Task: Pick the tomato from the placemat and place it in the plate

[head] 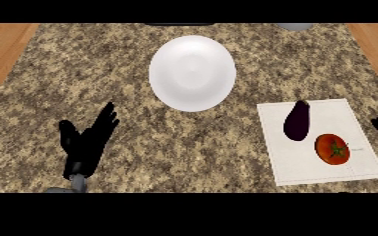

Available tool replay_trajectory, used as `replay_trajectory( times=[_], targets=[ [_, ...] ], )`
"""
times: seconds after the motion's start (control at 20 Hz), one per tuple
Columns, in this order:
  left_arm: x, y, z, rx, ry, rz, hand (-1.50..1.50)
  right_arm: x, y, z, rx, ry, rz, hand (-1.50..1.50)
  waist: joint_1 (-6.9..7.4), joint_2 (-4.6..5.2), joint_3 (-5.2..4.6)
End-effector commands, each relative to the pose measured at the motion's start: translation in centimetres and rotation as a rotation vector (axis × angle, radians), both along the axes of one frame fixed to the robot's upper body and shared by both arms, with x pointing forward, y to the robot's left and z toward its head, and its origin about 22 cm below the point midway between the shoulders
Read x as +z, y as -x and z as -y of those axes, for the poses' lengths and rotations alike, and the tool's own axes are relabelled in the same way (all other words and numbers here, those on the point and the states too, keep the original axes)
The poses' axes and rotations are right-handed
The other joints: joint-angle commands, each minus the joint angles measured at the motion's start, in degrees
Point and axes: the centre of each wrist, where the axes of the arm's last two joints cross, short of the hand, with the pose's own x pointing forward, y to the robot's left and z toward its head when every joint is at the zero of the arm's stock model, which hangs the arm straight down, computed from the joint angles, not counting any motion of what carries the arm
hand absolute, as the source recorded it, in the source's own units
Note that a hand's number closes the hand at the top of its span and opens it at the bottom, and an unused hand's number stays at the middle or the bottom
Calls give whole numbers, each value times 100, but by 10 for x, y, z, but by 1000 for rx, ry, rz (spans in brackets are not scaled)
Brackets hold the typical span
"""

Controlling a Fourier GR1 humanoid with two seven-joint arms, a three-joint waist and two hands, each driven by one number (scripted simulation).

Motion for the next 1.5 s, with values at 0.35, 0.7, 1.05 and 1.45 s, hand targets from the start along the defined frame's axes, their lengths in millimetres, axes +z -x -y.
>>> replay_trajectory(
  times=[0.35,0.7,1.05,1.45],
  targets=[
    [-21,18,11,-7,3,-10,0,-26,-25,-14,-70,104,-53,-150,11,10,-6],
    [-4,13,18,-20,-10,-11,0,-32,-43,-14,-79,105,-63,-150,6,6,-5],
    [2,-3,6,-14,-1,-5,0,-51,-45,-7,-61,115,-118,-150,0,6,-5],
    [0,-8,8,7,6,-21,0,-49,-51,-7,6,254,-139,150,-6,6,-6]
  ],
)
